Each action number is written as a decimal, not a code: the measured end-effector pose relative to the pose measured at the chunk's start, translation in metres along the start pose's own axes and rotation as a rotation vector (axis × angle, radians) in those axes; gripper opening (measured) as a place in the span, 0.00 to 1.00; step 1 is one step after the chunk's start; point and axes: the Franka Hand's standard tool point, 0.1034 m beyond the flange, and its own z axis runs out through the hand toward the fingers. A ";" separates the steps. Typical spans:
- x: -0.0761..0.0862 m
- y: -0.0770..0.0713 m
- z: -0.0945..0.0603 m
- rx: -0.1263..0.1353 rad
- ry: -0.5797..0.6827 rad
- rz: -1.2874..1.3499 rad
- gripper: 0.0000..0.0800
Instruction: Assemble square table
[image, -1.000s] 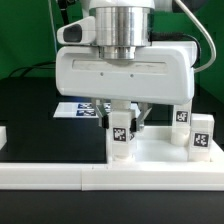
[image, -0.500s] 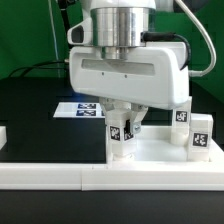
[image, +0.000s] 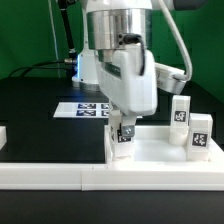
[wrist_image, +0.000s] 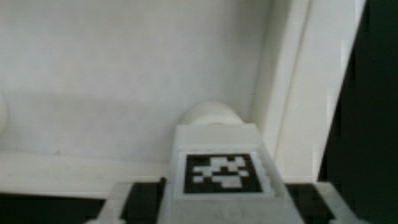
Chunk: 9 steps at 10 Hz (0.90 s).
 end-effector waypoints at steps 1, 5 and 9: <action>0.000 -0.001 0.000 0.036 -0.034 0.150 0.36; -0.003 -0.001 0.001 0.069 -0.068 0.375 0.36; -0.003 -0.012 -0.012 0.098 -0.038 -0.088 0.76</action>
Offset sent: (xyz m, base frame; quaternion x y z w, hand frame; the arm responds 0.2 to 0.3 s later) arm 0.0058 0.0028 0.0070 0.0416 -0.0210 0.1517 0.9873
